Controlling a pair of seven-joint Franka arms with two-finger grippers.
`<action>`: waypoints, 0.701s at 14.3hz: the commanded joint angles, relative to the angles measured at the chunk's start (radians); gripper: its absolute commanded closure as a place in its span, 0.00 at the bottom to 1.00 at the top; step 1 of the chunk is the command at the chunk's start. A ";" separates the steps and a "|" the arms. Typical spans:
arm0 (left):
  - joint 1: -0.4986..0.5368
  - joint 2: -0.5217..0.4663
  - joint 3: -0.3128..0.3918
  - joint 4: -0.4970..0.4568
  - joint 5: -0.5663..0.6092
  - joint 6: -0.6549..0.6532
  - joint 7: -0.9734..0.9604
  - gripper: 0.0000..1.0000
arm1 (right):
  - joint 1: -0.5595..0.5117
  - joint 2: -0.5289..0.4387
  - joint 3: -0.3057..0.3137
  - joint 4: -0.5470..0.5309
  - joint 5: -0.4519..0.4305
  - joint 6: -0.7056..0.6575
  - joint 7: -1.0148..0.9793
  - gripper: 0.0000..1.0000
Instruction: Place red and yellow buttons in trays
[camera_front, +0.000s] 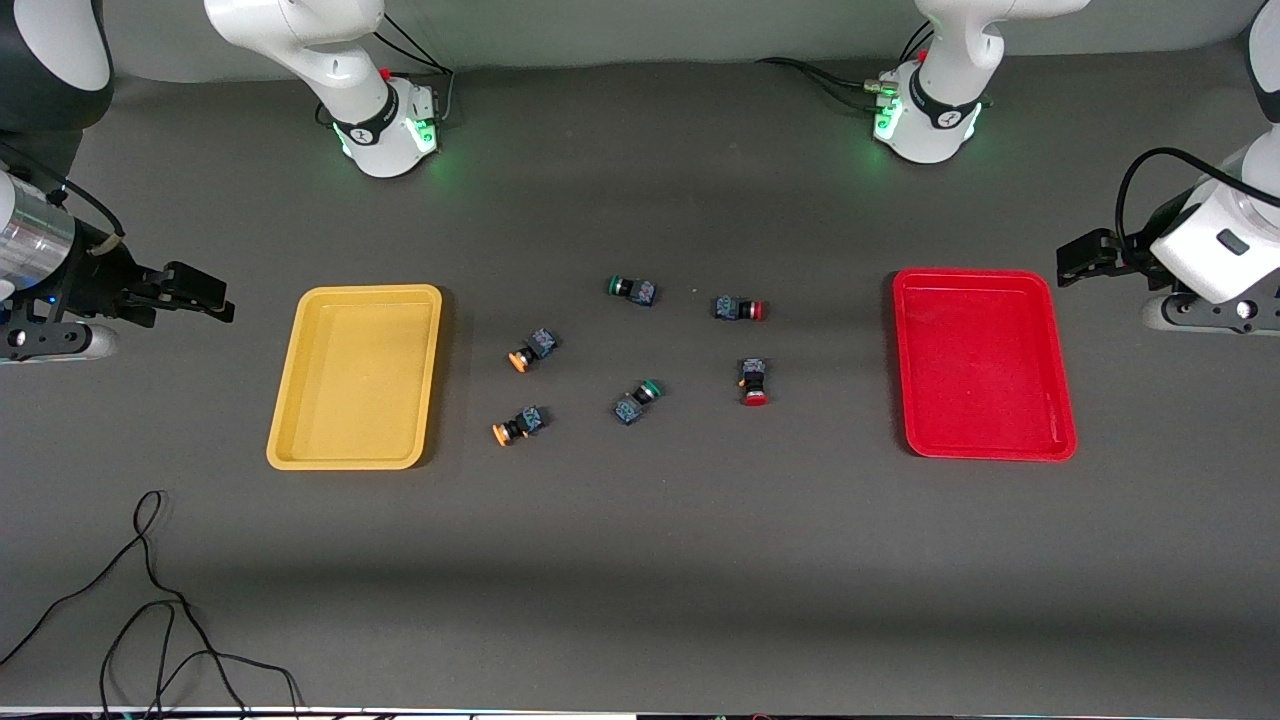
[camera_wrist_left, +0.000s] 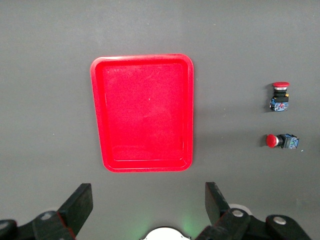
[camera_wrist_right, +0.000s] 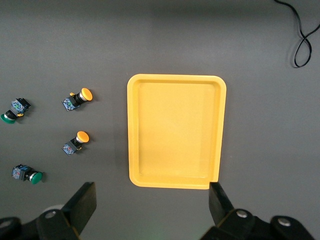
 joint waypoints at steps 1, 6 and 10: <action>-0.013 -0.040 0.009 -0.042 0.001 0.027 -0.001 0.00 | -0.001 0.006 0.003 0.016 0.012 -0.013 -0.005 0.00; -0.013 -0.038 0.007 -0.045 -0.005 0.024 -0.001 0.00 | 0.009 0.013 0.009 0.016 0.012 -0.010 0.008 0.00; -0.036 -0.040 0.003 -0.111 -0.018 0.055 -0.007 0.00 | 0.120 0.079 0.009 0.005 0.016 0.028 0.276 0.00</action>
